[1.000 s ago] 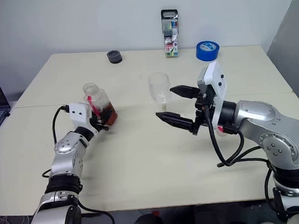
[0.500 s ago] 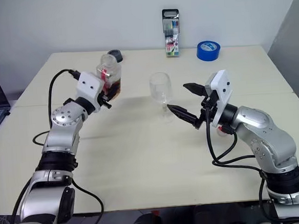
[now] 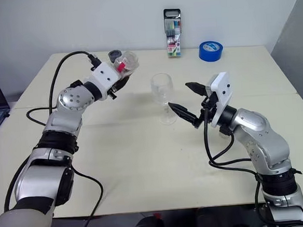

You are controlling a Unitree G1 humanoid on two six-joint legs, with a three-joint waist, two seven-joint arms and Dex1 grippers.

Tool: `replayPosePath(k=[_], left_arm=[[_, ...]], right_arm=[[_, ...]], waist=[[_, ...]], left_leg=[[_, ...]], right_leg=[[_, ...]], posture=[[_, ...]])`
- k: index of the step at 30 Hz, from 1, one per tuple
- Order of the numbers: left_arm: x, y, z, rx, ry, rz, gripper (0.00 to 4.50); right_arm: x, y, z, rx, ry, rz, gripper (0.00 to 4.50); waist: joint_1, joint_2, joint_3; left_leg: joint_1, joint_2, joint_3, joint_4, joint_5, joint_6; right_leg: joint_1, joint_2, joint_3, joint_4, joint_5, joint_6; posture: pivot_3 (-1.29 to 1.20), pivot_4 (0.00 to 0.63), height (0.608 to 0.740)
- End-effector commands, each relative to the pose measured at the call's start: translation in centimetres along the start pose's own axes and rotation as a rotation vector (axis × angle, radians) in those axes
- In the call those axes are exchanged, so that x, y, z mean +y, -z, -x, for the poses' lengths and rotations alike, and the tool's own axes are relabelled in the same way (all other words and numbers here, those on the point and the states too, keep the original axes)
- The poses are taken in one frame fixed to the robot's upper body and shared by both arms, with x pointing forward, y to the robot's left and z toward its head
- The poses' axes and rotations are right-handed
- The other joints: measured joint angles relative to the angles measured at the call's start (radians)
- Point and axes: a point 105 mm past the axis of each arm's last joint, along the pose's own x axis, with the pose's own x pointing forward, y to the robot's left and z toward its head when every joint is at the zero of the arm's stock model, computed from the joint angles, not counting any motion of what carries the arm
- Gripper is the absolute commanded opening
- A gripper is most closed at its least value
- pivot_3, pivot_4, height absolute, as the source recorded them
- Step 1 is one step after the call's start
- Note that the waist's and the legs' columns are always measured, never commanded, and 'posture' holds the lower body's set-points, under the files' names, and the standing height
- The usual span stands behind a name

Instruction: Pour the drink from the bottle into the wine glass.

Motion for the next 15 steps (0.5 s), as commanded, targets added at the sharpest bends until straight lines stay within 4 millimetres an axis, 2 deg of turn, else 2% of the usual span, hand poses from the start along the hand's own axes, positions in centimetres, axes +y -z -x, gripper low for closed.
replayPosePath(k=[1, 15], left_arm=[[1.9, -2.4, -0.4, -0.065, -0.022, -0.101, 1.72], [2.7, -4.6, -1.2, -0.103, 0.02, -0.353, 1.72]], right_arm=[[-0.1, -1.0, 0.1, -0.044, 0.002, 0.034, 4.5], [-0.1, -1.2, 0.0, -0.053, 0.015, 0.046, 4.5]], waist=[[0.0, 0.0, 0.0], [-0.001, 0.0, 0.0]], left_leg=[[0.0, 0.0, 0.0, 0.0, 0.0, 0.0], [0.0, 0.0, 0.0, 0.0, 0.0, 0.0]], right_leg=[[0.0, 0.0, 0.0, 0.0, 0.0, 0.0], [-0.001, 0.0, 0.0, 0.0, 0.0, 0.0]], posture=[[0.0, 0.15, 0.74], [0.0, 0.15, 0.74]])
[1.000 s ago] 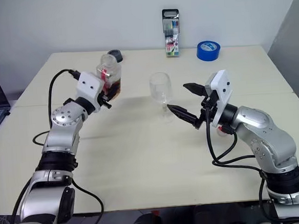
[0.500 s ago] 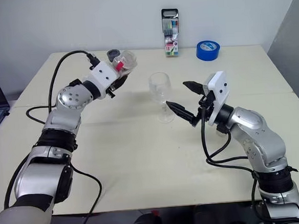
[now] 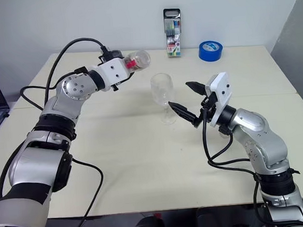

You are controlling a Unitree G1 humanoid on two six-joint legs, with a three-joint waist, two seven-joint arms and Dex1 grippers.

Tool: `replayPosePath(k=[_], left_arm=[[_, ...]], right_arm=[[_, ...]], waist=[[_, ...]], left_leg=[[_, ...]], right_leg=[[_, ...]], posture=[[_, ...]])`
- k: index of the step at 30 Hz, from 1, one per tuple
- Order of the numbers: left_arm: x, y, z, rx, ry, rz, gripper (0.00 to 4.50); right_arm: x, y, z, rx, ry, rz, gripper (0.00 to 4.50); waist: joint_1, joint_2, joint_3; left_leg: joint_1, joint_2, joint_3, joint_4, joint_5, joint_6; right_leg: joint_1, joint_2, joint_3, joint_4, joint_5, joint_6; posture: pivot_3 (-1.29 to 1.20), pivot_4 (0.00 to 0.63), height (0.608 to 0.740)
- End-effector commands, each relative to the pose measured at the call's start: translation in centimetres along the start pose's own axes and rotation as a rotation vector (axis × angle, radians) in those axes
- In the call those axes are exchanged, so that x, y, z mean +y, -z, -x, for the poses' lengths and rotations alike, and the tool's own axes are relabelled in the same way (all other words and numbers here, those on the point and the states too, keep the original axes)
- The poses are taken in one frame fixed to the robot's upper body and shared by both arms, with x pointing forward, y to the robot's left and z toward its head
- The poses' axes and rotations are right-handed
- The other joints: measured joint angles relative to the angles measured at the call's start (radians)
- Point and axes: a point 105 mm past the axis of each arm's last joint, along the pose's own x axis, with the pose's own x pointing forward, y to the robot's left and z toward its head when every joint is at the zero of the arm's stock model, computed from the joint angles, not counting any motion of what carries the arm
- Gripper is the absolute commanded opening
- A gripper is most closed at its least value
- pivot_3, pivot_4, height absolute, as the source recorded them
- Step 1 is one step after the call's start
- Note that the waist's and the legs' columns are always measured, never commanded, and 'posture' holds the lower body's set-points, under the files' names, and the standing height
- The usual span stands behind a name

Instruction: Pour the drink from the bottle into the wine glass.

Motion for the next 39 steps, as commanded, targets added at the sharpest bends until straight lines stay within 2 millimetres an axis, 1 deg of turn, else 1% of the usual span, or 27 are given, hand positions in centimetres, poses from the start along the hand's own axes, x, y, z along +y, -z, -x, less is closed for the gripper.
replayPosePath(k=[1, 9, 13, 15, 19, 27, 33, 39], left_arm=[[2.8, -1.7, 0.3, -0.047, -0.065, -0.108, 1.72], [3.1, -2.3, 0.2, -0.06, -0.061, -0.213, 1.72], [2.9, -2.7, 0.1, -0.068, -0.037, -0.29, 1.72], [3.0, -2.8, 0.0, -0.064, -0.04, -0.3, 1.72], [3.0, -2.7, -0.1, -0.049, -0.035, -0.372, 1.72], [3.9, -2.3, 0.1, -0.016, -0.042, -0.451, 1.72], [4.7, -2.5, 0.0, 0.002, -0.058, -0.518, 1.72], [4.9, -2.6, -0.1, 0.009, -0.063, -0.548, 1.72]], right_arm=[[0.1, -1.3, 0.1, -0.046, 0.002, 0.042, 4.5], [0.1, -1.5, -0.1, -0.052, 0.006, 0.048, 4.5], [0.1, -1.6, -0.1, -0.055, 0.008, 0.049, 4.5], [0.0, -1.6, -0.1, -0.056, 0.01, 0.049, 4.5], [0.1, -1.5, -0.1, -0.054, 0.011, 0.05, 4.5], [0.1, -1.6, -0.3, -0.058, 0.009, 0.051, 4.5], [0.1, -1.6, -0.2, -0.06, 0.016, 0.051, 4.5], [0.2, -1.4, -0.2, -0.059, 0.019, 0.047, 4.5]], waist=[[0.0, 0.0, 0.0], [0.0, 0.0, 0.0], [0.0, 0.0, 0.0], [0.0, 0.0, 0.0], [0.0, 0.0, 0.0], [-0.001, 0.0, 0.0], [0.0, 0.0, 0.0], [0.0, 0.0, 0.0]], left_leg=[[0.0, 0.0, 0.0, 0.0, 0.0, 0.0], [0.0, 0.0, 0.0, 0.0, 0.0, 0.0], [0.0, 0.0, 0.0, 0.0, 0.0, 0.0], [0.0, 0.0, 0.0, 0.0, 0.0, 0.0], [0.0, 0.0, 0.0, 0.0, 0.0, 0.0], [0.0, 0.0, 0.001, 0.0, 0.0, 0.0], [0.0, 0.0, 0.001, 0.0, 0.0, 0.0], [0.0, 0.0, 0.001, 0.0, 0.0, 0.0]], right_leg=[[0.0, 0.0, 0.0, 0.0, 0.0, 0.0], [0.0, 0.0, 0.0, 0.0, 0.0, 0.0], [0.0, 0.0, 0.0, 0.0, 0.0, 0.0], [0.0, 0.0, 0.0, 0.0, 0.0, 0.0], [-0.001, 0.0, 0.0, 0.0, 0.0, 0.0], [-0.001, 0.0, 0.0, 0.001, 0.0, 0.0], [-0.001, 0.0, 0.0, 0.001, 0.0, 0.0], [-0.001, 0.0, 0.001, 0.001, 0.0, 0.0]], posture=[[0.0, 0.15, 0.74], [0.0, 0.15, 0.74], [0.0, 0.15, 0.74], [0.0, 0.15, 0.74], [0.0, 0.15, 0.74], [0.0, 0.15, 0.74], [0.0, 0.15, 0.74], [0.0, 0.15, 0.74]])
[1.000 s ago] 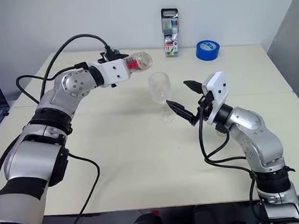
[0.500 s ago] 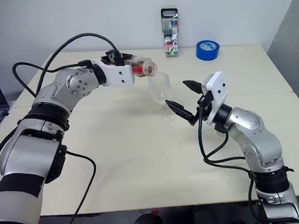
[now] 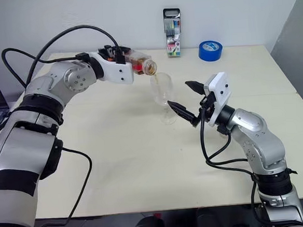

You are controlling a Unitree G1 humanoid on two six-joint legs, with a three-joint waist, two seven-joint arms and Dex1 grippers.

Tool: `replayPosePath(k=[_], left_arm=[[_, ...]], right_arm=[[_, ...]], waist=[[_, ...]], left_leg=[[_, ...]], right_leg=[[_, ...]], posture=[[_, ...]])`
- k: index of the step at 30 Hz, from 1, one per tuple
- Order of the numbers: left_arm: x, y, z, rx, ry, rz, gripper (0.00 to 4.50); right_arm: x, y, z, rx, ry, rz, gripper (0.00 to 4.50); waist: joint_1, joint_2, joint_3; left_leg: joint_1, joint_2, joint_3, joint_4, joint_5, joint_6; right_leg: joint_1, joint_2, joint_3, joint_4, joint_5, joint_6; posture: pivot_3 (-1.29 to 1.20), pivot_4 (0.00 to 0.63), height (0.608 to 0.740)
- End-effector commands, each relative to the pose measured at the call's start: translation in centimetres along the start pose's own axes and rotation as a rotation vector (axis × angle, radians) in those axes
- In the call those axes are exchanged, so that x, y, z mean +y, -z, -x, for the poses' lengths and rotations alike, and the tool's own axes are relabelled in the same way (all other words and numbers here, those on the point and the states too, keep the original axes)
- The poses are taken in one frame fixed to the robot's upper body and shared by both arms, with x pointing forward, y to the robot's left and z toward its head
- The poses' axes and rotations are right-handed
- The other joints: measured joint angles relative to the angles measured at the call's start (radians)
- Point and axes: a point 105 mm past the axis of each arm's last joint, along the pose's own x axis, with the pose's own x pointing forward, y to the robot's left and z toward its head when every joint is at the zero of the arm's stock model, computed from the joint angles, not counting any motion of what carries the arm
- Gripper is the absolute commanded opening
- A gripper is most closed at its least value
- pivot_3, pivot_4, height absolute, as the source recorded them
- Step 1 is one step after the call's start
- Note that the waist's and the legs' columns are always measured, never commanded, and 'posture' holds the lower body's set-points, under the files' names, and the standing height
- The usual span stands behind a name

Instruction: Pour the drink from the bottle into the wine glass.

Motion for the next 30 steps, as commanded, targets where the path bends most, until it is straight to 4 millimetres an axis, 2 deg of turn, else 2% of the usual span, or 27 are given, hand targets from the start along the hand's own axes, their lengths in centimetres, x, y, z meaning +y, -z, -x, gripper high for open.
replayPosePath(k=[1, 30], left_arm=[[2.5, 0.0, 0.2, 0.002, -0.071, -0.042, 1.72], [3.8, 0.7, 0.3, 0.052, -0.063, -0.161, 1.72]], right_arm=[[0.2, -1.4, 0.1, -0.051, 0.005, 0.043, 4.5], [0.0, -1.3, -0.1, -0.055, 0.007, 0.044, 4.5]], waist=[[0.0, 0.0, 0.0], [0.0, 0.0, 0.0]], left_leg=[[0.0, 0.0, 0.0, 0.0, 0.0, 0.0], [0.0, 0.0, 0.002, 0.0, 0.0, 0.0]], right_leg=[[0.0, 0.0, 0.0, 0.0, 0.0, 0.0], [-0.001, 0.0, 0.001, 0.001, 0.0, 0.0]], posture=[[0.0, 0.15, 0.74], [0.0, 0.15, 0.74]])
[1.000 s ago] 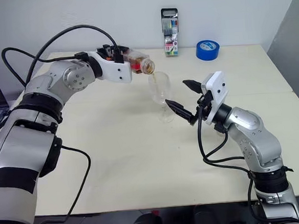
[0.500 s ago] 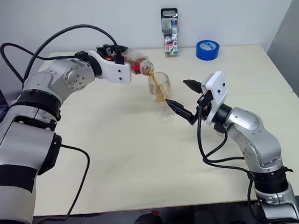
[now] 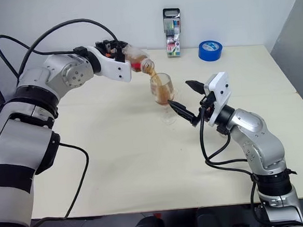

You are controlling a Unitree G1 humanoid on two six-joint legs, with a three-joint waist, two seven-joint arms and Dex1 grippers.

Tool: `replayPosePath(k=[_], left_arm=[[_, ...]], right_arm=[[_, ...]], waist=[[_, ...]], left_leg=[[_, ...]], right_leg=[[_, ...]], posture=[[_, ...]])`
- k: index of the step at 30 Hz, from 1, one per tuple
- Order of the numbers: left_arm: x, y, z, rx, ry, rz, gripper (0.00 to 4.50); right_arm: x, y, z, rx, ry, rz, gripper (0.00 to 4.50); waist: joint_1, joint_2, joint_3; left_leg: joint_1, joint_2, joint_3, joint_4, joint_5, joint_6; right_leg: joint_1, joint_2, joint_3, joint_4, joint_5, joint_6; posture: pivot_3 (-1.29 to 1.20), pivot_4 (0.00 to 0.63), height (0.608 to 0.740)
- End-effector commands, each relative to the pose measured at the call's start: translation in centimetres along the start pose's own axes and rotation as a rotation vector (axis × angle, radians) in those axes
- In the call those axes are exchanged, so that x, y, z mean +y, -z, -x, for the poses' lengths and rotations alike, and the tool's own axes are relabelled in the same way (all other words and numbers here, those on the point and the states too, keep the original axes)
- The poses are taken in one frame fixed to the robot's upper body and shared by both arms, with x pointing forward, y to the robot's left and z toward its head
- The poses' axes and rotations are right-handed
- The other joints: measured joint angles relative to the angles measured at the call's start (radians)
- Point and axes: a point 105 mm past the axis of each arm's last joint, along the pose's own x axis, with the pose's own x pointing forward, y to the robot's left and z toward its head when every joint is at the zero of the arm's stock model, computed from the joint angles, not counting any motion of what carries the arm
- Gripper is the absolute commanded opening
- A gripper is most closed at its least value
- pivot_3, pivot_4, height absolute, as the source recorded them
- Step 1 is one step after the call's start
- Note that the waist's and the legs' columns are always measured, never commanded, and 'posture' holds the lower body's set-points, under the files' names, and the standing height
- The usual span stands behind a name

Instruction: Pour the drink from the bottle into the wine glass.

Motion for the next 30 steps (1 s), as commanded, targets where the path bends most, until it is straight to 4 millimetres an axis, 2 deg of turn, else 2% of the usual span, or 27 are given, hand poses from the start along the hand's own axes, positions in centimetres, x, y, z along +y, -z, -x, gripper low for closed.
replayPosePath(k=[1, 30], left_arm=[[2.4, 0.2, 0.2, 0.01, -0.065, -0.034, 1.72], [3.4, -0.6, -0.5, 0.002, -0.08, -0.073, 1.72]], right_arm=[[0.0, -1.3, -0.1, -0.05, -0.003, 0.043, 4.5], [-0.3, -1.4, 0.4, -0.043, 0.013, 0.06, 4.5]], waist=[[0.0, 0.0, 0.0], [0.0, 0.0, 0.0]], left_leg=[[0.0, 0.0, 0.0, 0.0, 0.0, 0.0], [0.0, 0.0, 0.002, 0.0, 0.0, 0.0]], right_leg=[[0.0, 0.0, 0.0, 0.0, 0.0, 0.0], [-0.001, 0.0, 0.001, 0.001, 0.0, 0.0]], posture=[[0.0, 0.15, 0.74], [0.0, 0.15, 0.74]])
